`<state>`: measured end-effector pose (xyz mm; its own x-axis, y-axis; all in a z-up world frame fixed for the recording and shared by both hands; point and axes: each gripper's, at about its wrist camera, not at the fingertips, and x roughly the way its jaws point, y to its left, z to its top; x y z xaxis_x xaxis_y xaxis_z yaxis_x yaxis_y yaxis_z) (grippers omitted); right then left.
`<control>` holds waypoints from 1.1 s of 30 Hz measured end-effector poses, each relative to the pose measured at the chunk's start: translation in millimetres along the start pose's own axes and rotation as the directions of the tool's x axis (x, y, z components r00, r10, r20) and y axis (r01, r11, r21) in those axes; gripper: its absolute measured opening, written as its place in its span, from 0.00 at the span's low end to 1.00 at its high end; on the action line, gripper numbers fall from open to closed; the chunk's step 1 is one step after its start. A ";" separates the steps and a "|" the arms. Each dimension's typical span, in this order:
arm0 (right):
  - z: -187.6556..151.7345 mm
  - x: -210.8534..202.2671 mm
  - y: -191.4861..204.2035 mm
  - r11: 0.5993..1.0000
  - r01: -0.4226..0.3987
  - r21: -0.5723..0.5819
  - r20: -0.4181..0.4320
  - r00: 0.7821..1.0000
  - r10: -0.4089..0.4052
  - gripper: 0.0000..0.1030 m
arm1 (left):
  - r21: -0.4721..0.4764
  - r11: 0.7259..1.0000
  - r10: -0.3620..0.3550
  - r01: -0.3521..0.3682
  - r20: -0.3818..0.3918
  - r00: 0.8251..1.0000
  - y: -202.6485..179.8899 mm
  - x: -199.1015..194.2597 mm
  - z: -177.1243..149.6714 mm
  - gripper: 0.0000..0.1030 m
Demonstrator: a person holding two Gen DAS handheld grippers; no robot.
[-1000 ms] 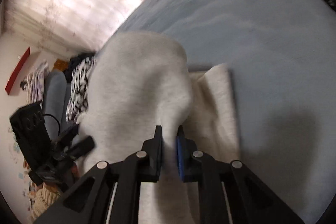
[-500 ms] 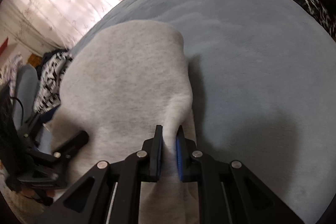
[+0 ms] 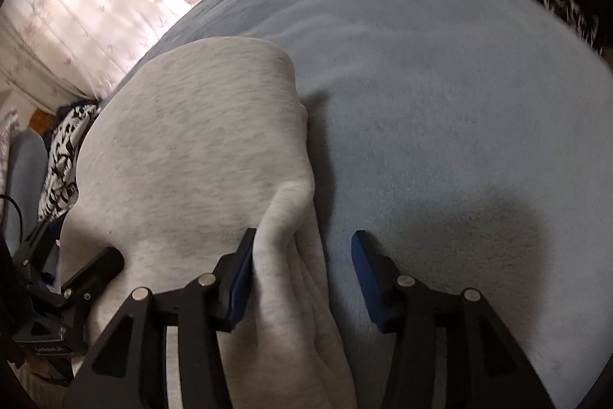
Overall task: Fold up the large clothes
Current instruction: 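Press and smooth the folded hoodie bundle with both tools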
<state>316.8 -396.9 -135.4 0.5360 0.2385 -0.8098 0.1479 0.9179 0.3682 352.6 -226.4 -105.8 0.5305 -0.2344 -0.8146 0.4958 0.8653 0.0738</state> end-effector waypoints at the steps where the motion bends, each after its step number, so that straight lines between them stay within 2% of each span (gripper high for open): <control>1: 1.4 -5.9 4.7 1.000 0.019 -0.019 0.001 1.000 -0.019 0.46 | -0.007 1.000 -0.008 0.008 -0.004 1.000 0.8 -4.5 2.0 1.00; 4: 6.9 -27.7 14.3 0.998 0.037 -0.046 0.009 0.999 -0.037 0.47 | -0.050 0.998 -0.031 0.030 -0.022 0.999 7.8 -15.1 6.2 1.00; 8: 13.8 -67.0 33.0 0.997 0.023 -0.075 0.080 0.997 -0.017 0.47 | -0.118 0.992 -0.046 0.043 -0.030 0.998 19.0 -32.4 8.0 1.00; 13: 24.1 -87.6 65.5 0.993 -0.024 -0.119 0.123 0.992 0.038 0.47 | -0.145 0.989 0.024 -0.029 -0.037 0.999 28.1 -55.9 7.4 0.99; 17: 36.1 -72.1 87.4 0.992 -0.046 -0.114 0.117 0.991 0.060 0.46 | -0.213 0.975 0.046 -0.054 -0.045 0.998 43.3 -61.3 8.0 0.96; 20: 43.9 -49.3 96.1 0.995 -0.066 -0.079 0.107 0.991 0.074 0.46 | -0.269 0.963 -0.002 -0.015 -0.062 0.998 54.6 -49.9 4.1 0.96; 28: 47.3 15.5 81.4 0.996 0.060 -0.067 0.023 0.998 -0.059 0.45 | -0.362 0.929 -0.116 0.083 -0.071 0.991 64.3 -5.9 -5.6 1.00; 33: 42.6 29.6 66.7 0.993 0.098 -0.067 0.043 0.995 -0.095 0.44 | -0.306 0.951 -0.059 0.047 -0.030 0.998 48.5 2.1 -4.1 1.00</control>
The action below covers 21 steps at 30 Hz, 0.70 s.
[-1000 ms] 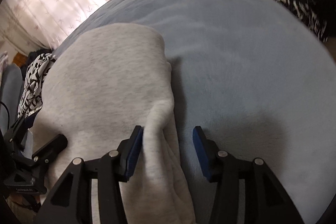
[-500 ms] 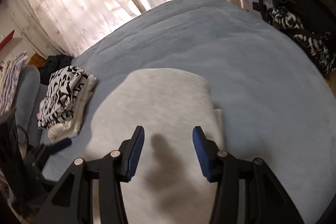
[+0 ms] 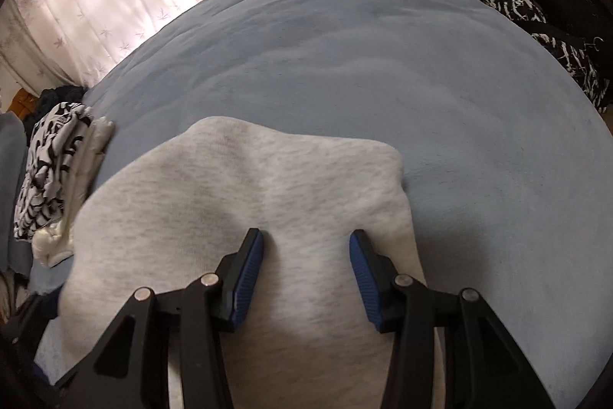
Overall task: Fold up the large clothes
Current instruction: 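Press and smooth the folded hoodie bundle with both tools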
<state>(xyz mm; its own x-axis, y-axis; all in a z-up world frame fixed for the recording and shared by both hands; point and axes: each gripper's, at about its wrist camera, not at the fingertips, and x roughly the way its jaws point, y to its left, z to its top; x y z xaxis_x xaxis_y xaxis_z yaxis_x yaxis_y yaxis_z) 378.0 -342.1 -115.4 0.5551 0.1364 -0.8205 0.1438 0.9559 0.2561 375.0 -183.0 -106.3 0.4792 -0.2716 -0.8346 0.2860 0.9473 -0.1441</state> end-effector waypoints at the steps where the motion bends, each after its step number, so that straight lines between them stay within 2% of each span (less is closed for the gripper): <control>1: -0.3 0.7 -1.0 1.000 -0.003 0.006 0.003 1.000 0.003 0.44 | -0.003 1.000 0.003 -0.003 0.006 1.000 -1.4 -1.1 0.1 1.00; 5: 0.4 -7.6 3.3 1.000 -0.019 -0.009 0.008 1.000 0.019 0.45 | 0.026 0.999 0.020 -0.022 0.059 0.998 -7.8 -18.9 -1.7 1.00; 9: 1.1 -24.0 3.4 0.999 -0.037 -0.030 0.022 0.999 0.038 0.45 | 0.064 0.998 0.000 -0.011 0.168 0.986 -12.9 -45.0 -4.1 0.99; 14: -3.7 -30.0 3.4 0.998 -0.013 -0.061 0.028 0.999 0.015 0.45 | 0.090 0.995 0.028 -0.037 0.101 0.995 -14.5 -27.9 -5.4 0.98; 17: -6.5 -31.5 0.6 0.998 -0.016 -0.064 0.030 0.999 0.018 0.45 | 0.065 0.998 -0.004 -0.001 0.076 0.997 -8.8 -22.6 -5.6 0.98; 21: -8.1 -36.9 -2.2 0.998 -0.026 -0.060 0.030 0.999 0.028 0.45 | 0.070 0.997 -0.018 0.013 0.069 0.997 -7.9 -25.1 -5.7 0.98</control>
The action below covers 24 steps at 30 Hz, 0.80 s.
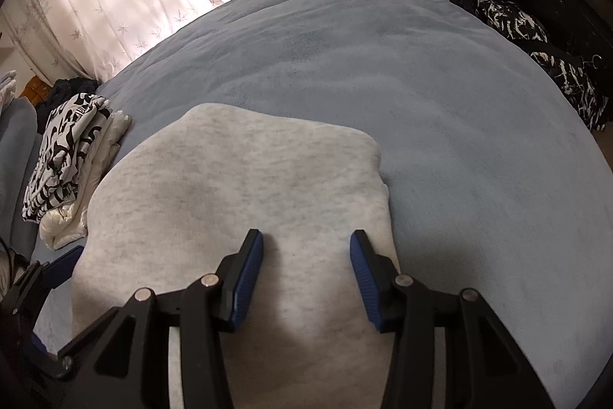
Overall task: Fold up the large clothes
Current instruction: 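Press and smooth the folded hoodie bundle with both tools, then grip the folded hoodie bundle with both tools and lift it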
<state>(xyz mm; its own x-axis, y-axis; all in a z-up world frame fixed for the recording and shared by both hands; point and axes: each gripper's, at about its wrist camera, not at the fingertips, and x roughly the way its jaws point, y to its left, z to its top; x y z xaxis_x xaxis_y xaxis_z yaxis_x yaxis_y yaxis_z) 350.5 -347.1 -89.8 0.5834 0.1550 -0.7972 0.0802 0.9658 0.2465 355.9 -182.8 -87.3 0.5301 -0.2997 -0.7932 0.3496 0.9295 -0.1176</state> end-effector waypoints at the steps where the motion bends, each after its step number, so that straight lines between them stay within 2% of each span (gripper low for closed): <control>1: 0.2 -4.3 -1.9 1.000 -0.012 0.008 -0.001 1.000 0.012 0.45 | -0.002 1.000 -0.010 0.010 -0.001 1.000 1.4 -2.4 0.7 0.98; 8: -1.7 -36.0 -20.1 0.992 -0.110 0.058 -0.031 0.993 0.111 0.47 | -0.119 0.992 -0.057 0.053 -0.030 0.998 31.6 -22.2 1.2 0.98; 12: -6.0 -51.4 -29.9 0.988 -0.142 0.061 -0.059 0.988 0.146 0.52 | -0.194 0.970 -0.158 0.145 -0.052 0.986 57.6 -36.2 -5.5 0.98; 15: -10.2 -61.4 -38.7 0.983 -0.175 0.064 -0.076 0.981 0.180 0.63 | -0.234 0.946 -0.252 0.225 -0.092 0.963 74.6 -39.3 -16.0 0.98; 17: -13.3 -65.0 -43.8 0.974 -0.216 0.070 -0.097 0.970 0.223 0.76 | -0.261 0.925 -0.317 0.278 -0.122 0.940 82.3 -36.5 -26.6 0.98; 20: -17.8 -62.6 -50.6 0.960 -0.268 0.086 -0.125 0.953 0.277 0.78 | -0.301 0.884 -0.413 0.357 -0.149 0.898 89.6 -27.0 -45.8 0.98; 24: -24.9 -48.3 -57.9 0.938 -0.325 0.123 -0.174 0.923 0.343 0.79 | -0.339 0.846 -0.481 0.412 -0.152 0.863 88.0 -10.1 -64.6 0.98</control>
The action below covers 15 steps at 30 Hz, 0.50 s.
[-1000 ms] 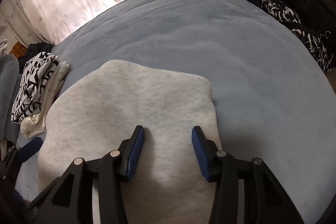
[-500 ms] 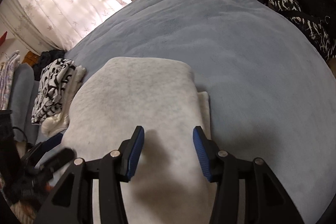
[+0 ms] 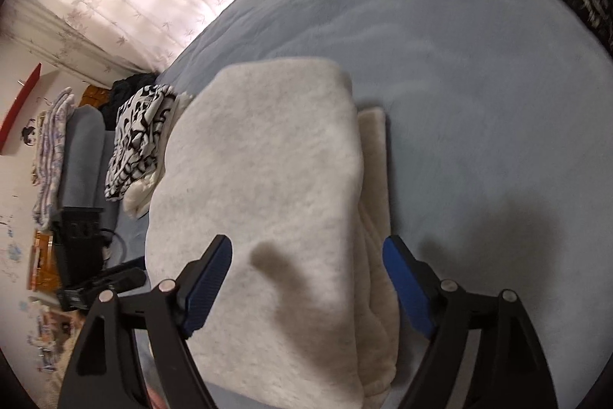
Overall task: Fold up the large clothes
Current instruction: 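Grip the folded hoodie bundle with both tools and lift it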
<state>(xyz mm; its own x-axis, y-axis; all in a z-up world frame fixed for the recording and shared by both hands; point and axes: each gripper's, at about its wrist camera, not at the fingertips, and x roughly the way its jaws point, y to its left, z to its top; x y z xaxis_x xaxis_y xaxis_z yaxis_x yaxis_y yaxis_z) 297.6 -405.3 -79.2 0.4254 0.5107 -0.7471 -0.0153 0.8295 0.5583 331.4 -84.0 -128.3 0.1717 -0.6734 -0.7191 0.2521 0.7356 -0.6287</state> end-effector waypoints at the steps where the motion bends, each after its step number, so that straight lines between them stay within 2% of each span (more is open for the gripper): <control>1: -1.9 2.4 -3.0 1.000 -0.026 0.006 -0.008 1.000 0.026 0.80 | -0.007 1.000 -0.020 0.020 -0.002 1.000 2.6 5.8 -2.6 0.99; 5: -6.2 11.8 -8.0 0.998 -0.058 0.006 -0.045 0.997 0.058 0.95 | -0.032 0.995 -0.090 0.091 0.017 0.996 10.4 21.3 -8.0 1.00; 11: -3.8 31.8 -18.3 1.000 -0.015 -0.011 -0.118 0.993 0.014 0.96 | -0.027 0.988 -0.148 0.149 0.041 0.988 21.6 30.3 -13.1 1.00; 15: -2.7 52.9 -26.4 0.999 -0.046 0.019 -0.171 0.984 0.049 0.99 | -0.056 0.984 -0.171 0.171 0.010 0.985 34.7 30.2 -17.1 1.00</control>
<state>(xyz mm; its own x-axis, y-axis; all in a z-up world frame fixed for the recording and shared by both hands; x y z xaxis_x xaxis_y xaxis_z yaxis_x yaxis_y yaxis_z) 318.1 -399.6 -134.5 0.2630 0.5817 -0.7697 -0.0178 0.8006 0.5989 329.1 -77.5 -176.9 0.1360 -0.7897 -0.5982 0.2242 0.6127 -0.7579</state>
